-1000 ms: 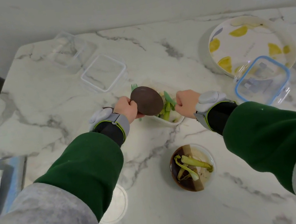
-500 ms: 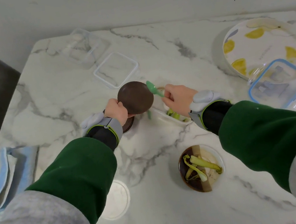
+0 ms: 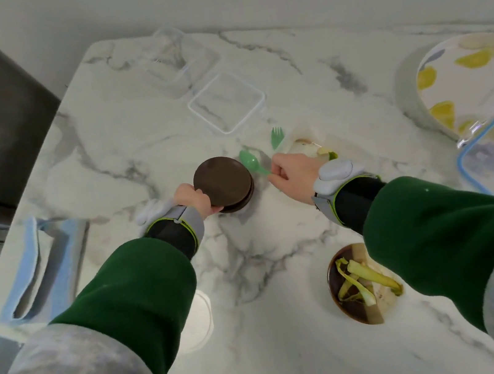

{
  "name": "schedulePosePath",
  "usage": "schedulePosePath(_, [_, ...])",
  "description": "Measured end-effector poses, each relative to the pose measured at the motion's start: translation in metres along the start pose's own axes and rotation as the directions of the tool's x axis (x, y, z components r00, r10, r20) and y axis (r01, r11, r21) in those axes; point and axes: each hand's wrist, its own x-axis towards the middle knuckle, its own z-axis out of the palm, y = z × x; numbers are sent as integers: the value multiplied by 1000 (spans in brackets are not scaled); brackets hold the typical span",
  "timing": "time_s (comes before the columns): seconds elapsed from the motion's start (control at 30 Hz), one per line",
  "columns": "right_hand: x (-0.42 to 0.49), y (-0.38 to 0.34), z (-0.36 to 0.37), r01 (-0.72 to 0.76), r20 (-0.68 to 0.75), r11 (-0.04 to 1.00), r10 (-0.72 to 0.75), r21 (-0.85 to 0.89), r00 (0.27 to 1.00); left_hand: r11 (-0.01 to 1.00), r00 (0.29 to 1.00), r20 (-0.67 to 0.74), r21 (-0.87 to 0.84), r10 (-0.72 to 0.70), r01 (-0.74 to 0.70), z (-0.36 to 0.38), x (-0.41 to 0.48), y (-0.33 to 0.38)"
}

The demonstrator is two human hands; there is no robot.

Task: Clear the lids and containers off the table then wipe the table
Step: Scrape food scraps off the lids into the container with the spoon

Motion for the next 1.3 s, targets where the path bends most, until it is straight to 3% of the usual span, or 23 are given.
schedulePosePath(0.23, [6, 0, 3, -17, -14, 1000, 17, -19, 1000, 997, 997, 32, 25, -72, 71, -3, 13, -4])
schedulePosePath(0.67, [4, -15, 12, -53, 29, 997, 52, 57, 998, 941, 1000, 29, 339, -11, 1, -6, 29, -11])
schedulePosePath(0.8, [-4, -13, 7, -66, 1, 995, 66, 76, 998, 819, 995, -48, 572, 86, -43, -7, 26, -5])
schedulePosePath(0.87, [-9, -10, 3, -69, 8, 994, 68, 83, 998, 822, 986, -110, 569, 122, -38, -4, 23, -2])
schedulePosePath(0.97, [-17, -3, -2, -62, 1, 995, 63, 82, 998, 871, 967, -109, 466, 230, -155, 12, 7, 4])
schedulePosePath(1.07, [-26, 9, -7, -48, -42, 997, 51, 63, 998, 852, 951, 59, 431, 303, -298, 37, -23, 4])
schedulePosePath(1.17, [-36, 24, -12, -17, -107, 999, 22, 43, 994, 836, 911, 399, 462, 102, -295, 60, -49, -7])
schedulePosePath(1.3, [-48, 50, -17, 35, -140, 998, -43, -61, 989, 801, 790, 602, 528, -118, -283, 92, -75, -31])
